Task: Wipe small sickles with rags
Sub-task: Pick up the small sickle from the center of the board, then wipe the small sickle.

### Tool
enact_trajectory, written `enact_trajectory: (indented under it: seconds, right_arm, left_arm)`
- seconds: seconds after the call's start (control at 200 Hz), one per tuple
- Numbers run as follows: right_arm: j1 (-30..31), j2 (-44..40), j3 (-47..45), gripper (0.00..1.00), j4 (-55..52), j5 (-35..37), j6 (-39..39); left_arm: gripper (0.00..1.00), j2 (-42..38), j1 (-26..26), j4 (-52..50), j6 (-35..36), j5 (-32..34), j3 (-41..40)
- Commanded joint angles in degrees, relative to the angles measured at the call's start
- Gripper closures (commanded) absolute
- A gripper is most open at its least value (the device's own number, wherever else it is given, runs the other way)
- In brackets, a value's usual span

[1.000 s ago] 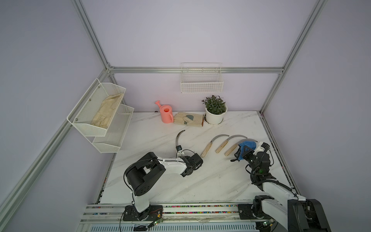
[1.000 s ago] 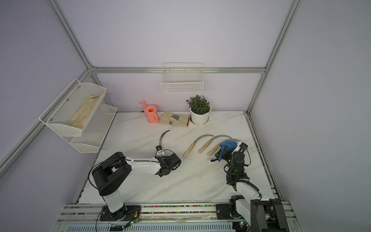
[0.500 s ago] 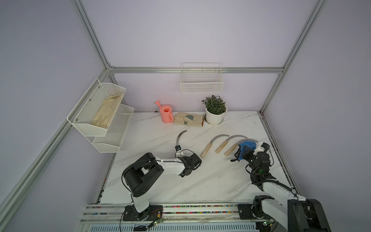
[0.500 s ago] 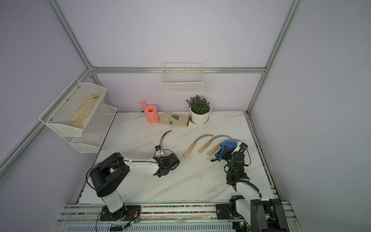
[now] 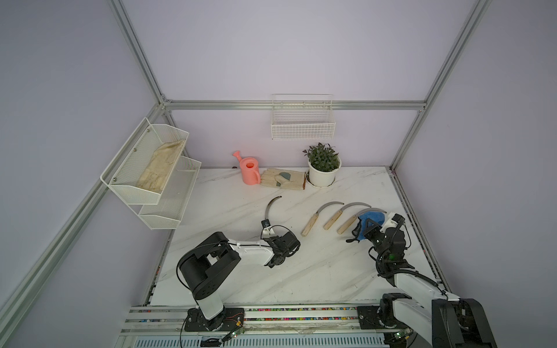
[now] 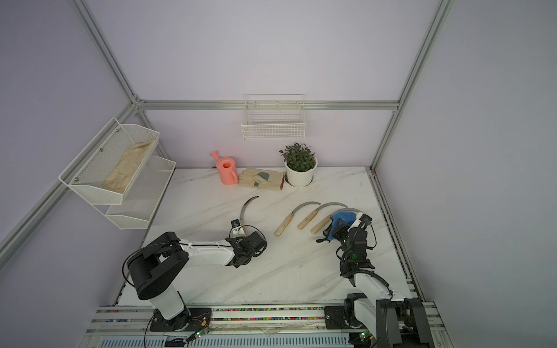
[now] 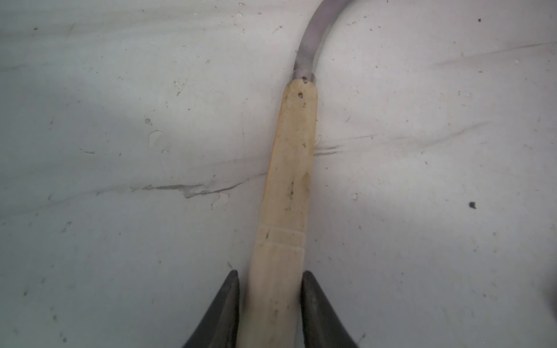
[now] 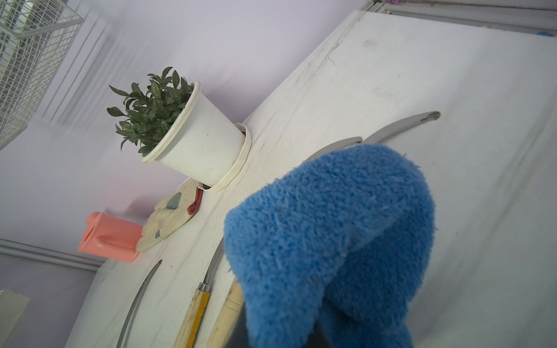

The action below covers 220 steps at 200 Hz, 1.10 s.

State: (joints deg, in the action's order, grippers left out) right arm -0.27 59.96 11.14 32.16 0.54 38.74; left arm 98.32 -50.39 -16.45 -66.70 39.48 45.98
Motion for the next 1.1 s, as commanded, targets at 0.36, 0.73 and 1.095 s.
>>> enact_trajectory:
  seconds: [0.36,0.73,1.095]
  right_arm:
    - [9.69,0.27,12.45,1.00,-2.01,-8.52,-2.30]
    - [31.59,13.72,29.87,1.00,-5.18,-12.27,-10.13]
    - [37.88,33.37,41.57,1.00,-7.16,-11.39,-12.81]
  left_arm:
    - [1.00,-6.56,-0.42,6.88,14.44,-4.09,-4.30]
    - [1.00,-19.04,-0.31,41.16,51.44,-11.39,-17.53]
    - [1.00,-22.17,-0.26,51.43,69.94,-15.86,-19.12]
